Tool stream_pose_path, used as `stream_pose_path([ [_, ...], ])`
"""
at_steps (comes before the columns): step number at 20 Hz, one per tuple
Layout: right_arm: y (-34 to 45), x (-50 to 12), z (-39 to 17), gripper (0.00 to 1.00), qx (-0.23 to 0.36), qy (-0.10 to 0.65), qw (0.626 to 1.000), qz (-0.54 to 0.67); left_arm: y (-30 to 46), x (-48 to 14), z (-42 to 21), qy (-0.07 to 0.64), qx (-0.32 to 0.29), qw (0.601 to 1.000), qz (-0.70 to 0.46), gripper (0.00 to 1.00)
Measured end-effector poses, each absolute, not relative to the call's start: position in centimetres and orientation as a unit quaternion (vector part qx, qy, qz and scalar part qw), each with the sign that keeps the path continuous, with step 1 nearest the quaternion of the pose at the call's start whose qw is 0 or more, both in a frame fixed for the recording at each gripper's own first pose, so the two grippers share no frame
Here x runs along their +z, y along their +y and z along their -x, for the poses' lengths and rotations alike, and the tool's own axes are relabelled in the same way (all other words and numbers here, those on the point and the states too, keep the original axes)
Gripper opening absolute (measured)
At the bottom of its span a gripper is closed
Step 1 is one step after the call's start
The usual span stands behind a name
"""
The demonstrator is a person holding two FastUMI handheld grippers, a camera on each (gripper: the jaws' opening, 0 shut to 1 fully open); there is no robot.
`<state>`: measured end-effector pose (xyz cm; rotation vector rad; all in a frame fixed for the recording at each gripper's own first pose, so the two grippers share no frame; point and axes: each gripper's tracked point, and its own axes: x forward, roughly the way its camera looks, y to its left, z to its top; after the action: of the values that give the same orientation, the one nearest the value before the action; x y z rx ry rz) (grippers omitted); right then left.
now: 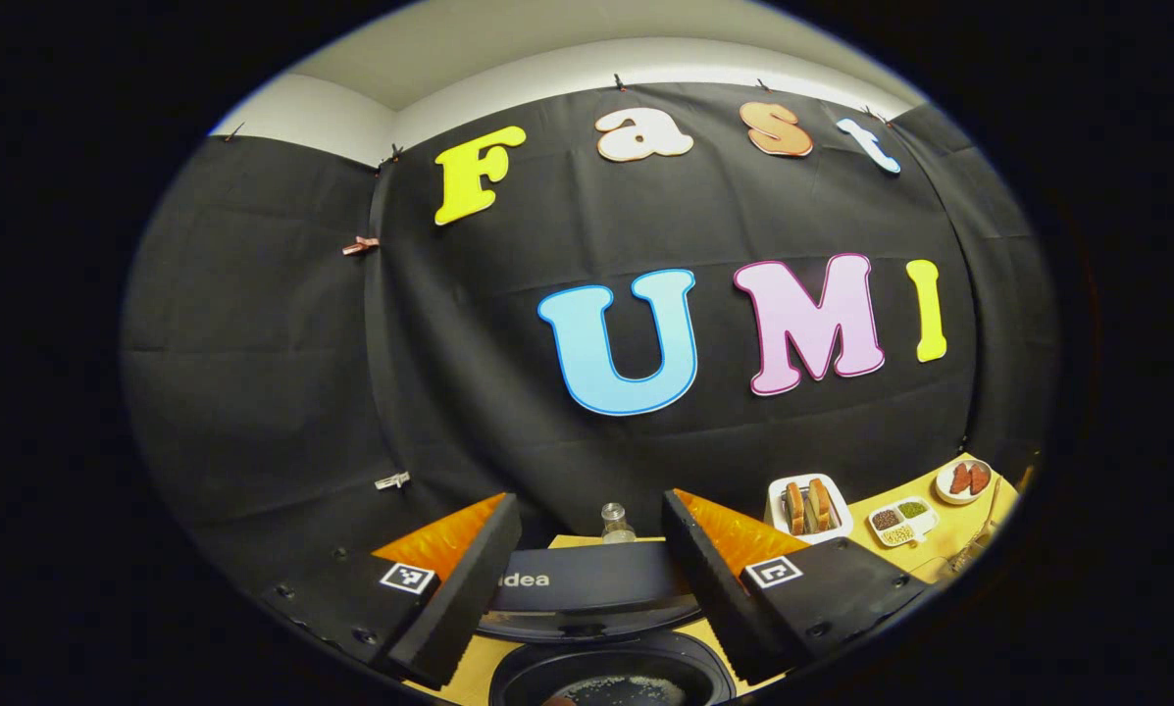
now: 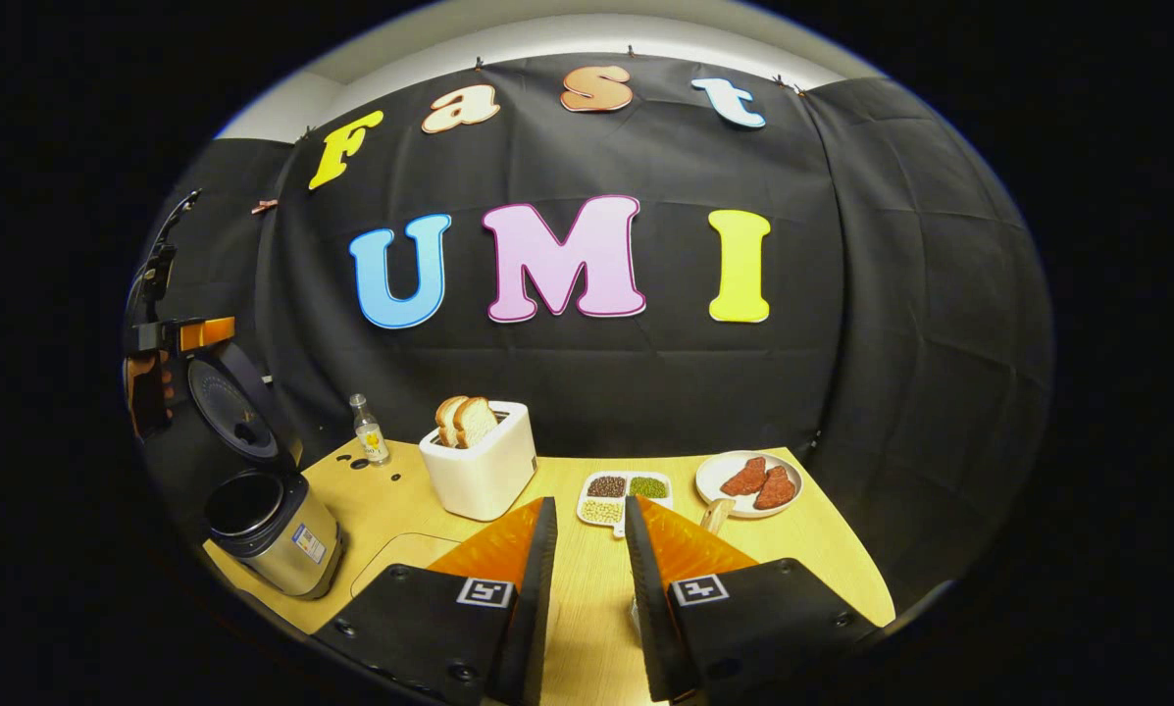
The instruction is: Close the left gripper, press the button to open the rice cooker; take a wooden spoon from the chopstick holder with the right hand, scoop a spoonful of rice and pour it into the rice cooker, then put the wooden spoon back into the chopstick holder.
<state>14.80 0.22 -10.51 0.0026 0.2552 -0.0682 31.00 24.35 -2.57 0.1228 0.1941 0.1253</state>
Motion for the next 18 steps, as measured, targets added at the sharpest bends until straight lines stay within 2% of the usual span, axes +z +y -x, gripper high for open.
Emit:
stream_pose_path([
  [4,-0.1,-10.6,-14.7,0.44,-0.038,0.13,0.991,-0.006,24.2,-2.8,-29.6,0.116,0.066,0.99,-0.047,0.98],
  [10,0.0,-10.4,-14.4,0.44,-0.037,0.125,0.991,-0.006,23.4,-3.5,-25.2,0.126,0.083,0.988,0.034,0.98],
  [18,0.8,-10.6,-13.7,0.44,-0.028,0.124,0.992,-0.007,22.0,-8.7,-17.9,0.152,0.105,0.982,0.027,0.95],
])
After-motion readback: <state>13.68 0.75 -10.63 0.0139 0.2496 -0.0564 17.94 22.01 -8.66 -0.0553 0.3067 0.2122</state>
